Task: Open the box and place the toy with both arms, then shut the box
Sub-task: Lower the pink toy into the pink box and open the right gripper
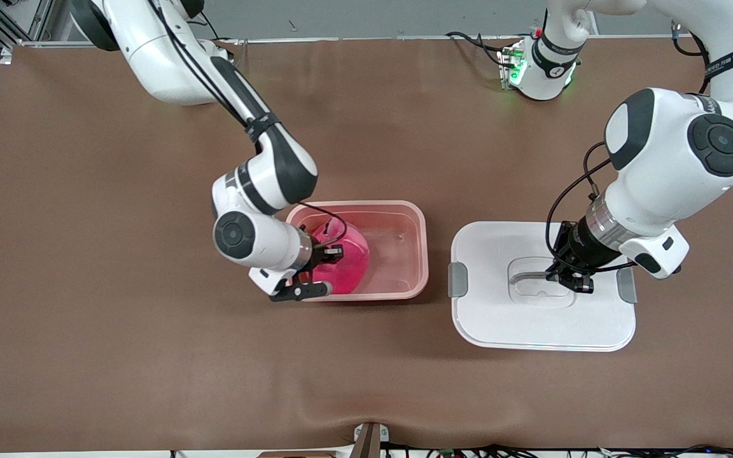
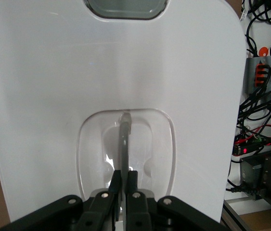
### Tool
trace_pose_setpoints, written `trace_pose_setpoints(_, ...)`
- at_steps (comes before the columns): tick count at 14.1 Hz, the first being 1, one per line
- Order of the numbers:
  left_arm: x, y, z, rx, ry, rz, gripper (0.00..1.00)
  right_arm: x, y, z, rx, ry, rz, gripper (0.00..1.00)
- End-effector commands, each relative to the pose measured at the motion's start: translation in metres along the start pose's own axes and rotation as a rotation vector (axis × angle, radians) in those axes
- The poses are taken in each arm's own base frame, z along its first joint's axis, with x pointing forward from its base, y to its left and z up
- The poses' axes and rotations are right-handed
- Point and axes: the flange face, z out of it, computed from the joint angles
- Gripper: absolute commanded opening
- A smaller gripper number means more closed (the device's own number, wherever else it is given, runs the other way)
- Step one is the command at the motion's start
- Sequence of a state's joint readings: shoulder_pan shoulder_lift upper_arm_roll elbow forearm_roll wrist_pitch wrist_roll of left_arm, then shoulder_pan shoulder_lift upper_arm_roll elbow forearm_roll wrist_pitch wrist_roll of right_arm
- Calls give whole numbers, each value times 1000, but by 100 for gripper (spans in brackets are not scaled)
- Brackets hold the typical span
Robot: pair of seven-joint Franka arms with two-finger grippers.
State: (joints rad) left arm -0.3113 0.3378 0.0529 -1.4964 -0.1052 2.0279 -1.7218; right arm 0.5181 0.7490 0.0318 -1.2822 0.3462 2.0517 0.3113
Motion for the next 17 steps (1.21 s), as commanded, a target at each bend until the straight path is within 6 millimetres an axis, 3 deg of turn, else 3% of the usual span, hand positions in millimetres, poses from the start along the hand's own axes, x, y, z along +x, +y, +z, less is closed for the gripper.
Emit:
trace_pose_setpoints(1, 2, -5, -8, -10, -22, 13, 0, -11, -27, 26, -7, 38, 35, 0)
trace_pose_setpoints(7, 15, -4, -9, -7, -47, 20, 0, -36, -85, 81, 41, 137, 106, 0)
trace_pose_setpoints(10, 15, -4, -8, -6, -49, 24, 0, -46, -84, 112, 18, 157, 91, 0)
trace_pose_setpoints(12, 15, -4, -8, -6, -49, 24, 0, -49, -69, 129, -40, 217, 40, 1)
trace_pose_setpoints(13, 16, -4, -8, -6, -49, 23, 0, -50, -67, 133, -46, 229, 26, 11)
trace_pose_setpoints(14, 16, -4, -8, -6, -49, 24, 0, -49, -67, 131, -47, 232, 20, 52)
trace_pose_setpoints(15, 16, -4, -8, -6, -49, 24, 0, -48, -69, 124, -42, 237, 21, 100)
trace_pose_setpoints(17, 15, -4, -8, -6, -49, 26, 0, -44, -70, 107, -31, 253, 23, 100)
